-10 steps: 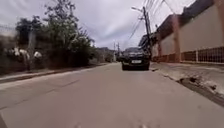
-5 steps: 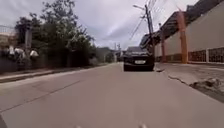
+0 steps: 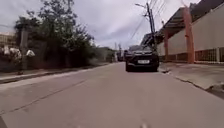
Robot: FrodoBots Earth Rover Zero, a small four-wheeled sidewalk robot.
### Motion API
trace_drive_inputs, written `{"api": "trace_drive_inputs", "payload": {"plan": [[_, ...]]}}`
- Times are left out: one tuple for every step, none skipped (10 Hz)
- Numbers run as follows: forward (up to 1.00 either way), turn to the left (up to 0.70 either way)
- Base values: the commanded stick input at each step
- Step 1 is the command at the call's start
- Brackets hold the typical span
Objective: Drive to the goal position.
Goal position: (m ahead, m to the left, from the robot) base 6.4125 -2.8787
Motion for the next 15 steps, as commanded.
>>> {"api": "trace_drive_inputs", "payload": {"plan": [[1.0, -0.29], [1.0, -0.38], [1.0, -0.38], [1.0, -0.38], [1.0, -0.38], [1.0, -0.38], [1.0, -0.38], [1.0, -0.38], [1.0, -0.38], [1.0, -0.38], [1.0, -0.38], [1.0, -0.38], [1.0, -0.38], [1.0, -0.38], [1.0, -0.38]]}}
